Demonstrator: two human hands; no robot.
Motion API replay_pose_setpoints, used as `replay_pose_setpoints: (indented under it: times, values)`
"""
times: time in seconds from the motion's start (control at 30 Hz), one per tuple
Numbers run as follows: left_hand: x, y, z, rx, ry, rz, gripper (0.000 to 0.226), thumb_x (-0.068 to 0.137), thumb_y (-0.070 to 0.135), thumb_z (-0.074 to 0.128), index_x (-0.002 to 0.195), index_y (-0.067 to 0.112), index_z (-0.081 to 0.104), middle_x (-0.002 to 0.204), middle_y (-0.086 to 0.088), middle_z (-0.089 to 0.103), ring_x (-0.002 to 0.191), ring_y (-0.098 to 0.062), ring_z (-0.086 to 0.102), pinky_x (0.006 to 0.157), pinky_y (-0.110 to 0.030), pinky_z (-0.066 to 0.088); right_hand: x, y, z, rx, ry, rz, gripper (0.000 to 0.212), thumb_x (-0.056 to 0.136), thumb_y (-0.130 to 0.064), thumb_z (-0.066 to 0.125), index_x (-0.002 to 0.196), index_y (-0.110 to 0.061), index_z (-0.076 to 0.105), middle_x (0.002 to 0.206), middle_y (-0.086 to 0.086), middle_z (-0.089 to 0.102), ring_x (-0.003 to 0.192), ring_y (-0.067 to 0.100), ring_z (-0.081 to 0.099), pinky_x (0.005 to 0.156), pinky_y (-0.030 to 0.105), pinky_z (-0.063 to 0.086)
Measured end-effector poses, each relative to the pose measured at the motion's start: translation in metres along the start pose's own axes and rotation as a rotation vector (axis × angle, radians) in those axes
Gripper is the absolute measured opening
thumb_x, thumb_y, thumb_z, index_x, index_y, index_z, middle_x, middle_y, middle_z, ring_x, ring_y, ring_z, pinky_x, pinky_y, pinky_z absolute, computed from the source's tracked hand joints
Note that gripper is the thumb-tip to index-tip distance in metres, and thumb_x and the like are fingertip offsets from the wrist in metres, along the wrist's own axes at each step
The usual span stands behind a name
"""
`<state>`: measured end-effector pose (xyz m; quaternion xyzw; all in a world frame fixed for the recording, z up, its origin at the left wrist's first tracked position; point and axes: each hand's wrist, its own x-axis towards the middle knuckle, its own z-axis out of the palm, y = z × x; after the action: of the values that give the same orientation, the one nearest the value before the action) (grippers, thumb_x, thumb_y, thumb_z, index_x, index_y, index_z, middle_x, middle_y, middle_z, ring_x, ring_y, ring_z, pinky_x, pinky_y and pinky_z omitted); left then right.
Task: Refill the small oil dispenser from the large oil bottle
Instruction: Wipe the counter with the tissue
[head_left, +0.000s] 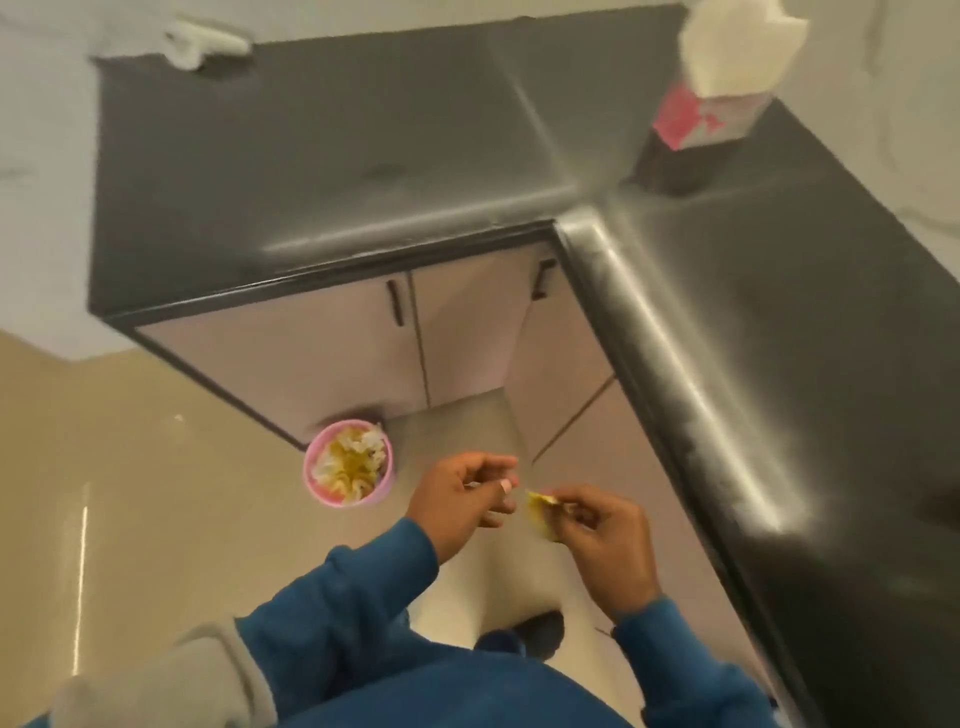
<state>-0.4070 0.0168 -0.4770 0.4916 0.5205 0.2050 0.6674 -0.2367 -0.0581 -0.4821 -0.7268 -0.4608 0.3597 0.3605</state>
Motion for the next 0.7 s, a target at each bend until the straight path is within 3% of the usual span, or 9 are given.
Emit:
replay_pose_setpoints:
  times: [0.07, 0.17, 0.27, 0.37, 0.43, 0.53, 0.7]
  values:
    - [-0.002, 0.002, -0.030, -0.200, 0.081, -0.106, 0.019, 0.098, 0.005, 0.059, 0.110, 0.015, 0.069, 0.103, -0.018, 0.070, 0.075, -0.021, 0.071, 0.064, -0.027, 0.060, 0.019, -0.036, 0.039, 0.296, -0.077, 0.155, 0.018, 0.084, 0.003, 0.073, 0.087, -0.015, 0.076, 0.082, 0.007, 0.075, 0.076, 0.021, 0.071, 0.067, 0.031, 0.058]
    - [-0.006, -0.003, -0.081, -0.449, 0.183, -0.210, 0.013, 0.097, 0.009, 0.061, 0.107, 0.010, 0.070, 0.091, -0.016, 0.073, 0.067, -0.022, 0.072, 0.059, -0.026, 0.059, 0.046, -0.076, 0.096, 0.512, -0.150, 0.299, 0.011, 0.083, 0.005, 0.071, 0.092, -0.002, 0.072, 0.089, 0.019, 0.074, 0.079, 0.029, 0.071, 0.071, 0.039, 0.061]
    - [-0.008, -0.009, -0.123, -0.621, 0.250, -0.275, 0.014, 0.096, 0.016, 0.064, 0.106, 0.007, 0.068, 0.088, -0.019, 0.074, 0.071, -0.028, 0.073, 0.061, -0.029, 0.062, 0.064, -0.099, 0.138, 0.461, -0.226, 0.311, 0.009, 0.084, 0.005, 0.070, 0.090, -0.001, 0.072, 0.090, 0.021, 0.074, 0.083, 0.035, 0.071, 0.075, 0.044, 0.061]
    - [-0.008, -0.017, -0.163, -0.756, 0.351, -0.282, 0.021, 0.092, 0.019, 0.070, 0.107, 0.004, 0.070, 0.090, -0.023, 0.074, 0.074, -0.030, 0.074, 0.068, -0.033, 0.064, 0.074, -0.119, 0.177, 0.313, -0.277, 0.259, 0.016, 0.084, 0.011, 0.066, 0.080, -0.003, 0.074, 0.082, 0.017, 0.073, 0.075, 0.030, 0.071, 0.068, 0.034, 0.061]
    - [-0.007, -0.023, -0.184, -0.727, 0.402, -0.265, 0.021, 0.087, 0.012, 0.074, 0.106, 0.001, 0.072, 0.093, -0.021, 0.075, 0.077, -0.029, 0.075, 0.070, -0.032, 0.063, 0.079, -0.127, 0.200, 0.231, -0.315, 0.212, 0.020, 0.081, 0.013, 0.068, 0.076, -0.005, 0.074, 0.082, 0.016, 0.072, 0.077, 0.028, 0.071, 0.070, 0.034, 0.061]
    - [-0.004, -0.034, -0.211, -0.601, 0.431, -0.236, 0.022, 0.081, -0.003, 0.076, 0.102, -0.002, 0.074, 0.086, -0.006, 0.073, 0.070, -0.013, 0.073, 0.066, -0.023, 0.060, 0.085, -0.129, 0.229, 0.082, -0.374, 0.130, 0.019, 0.080, 0.005, 0.073, 0.076, -0.012, 0.078, 0.088, 0.011, 0.072, 0.086, 0.027, 0.070, 0.078, 0.038, 0.061]
    - [0.010, -0.050, -0.240, -0.481, 0.516, -0.230, 0.022, 0.077, -0.009, 0.077, 0.098, -0.004, 0.072, 0.081, -0.001, 0.070, 0.063, -0.004, 0.068, 0.056, -0.012, 0.052, 0.093, -0.139, 0.258, -0.016, -0.369, 0.137, 0.013, 0.081, -0.001, 0.077, 0.085, -0.013, 0.075, 0.085, 0.005, 0.073, 0.082, 0.019, 0.072, 0.074, 0.026, 0.060]
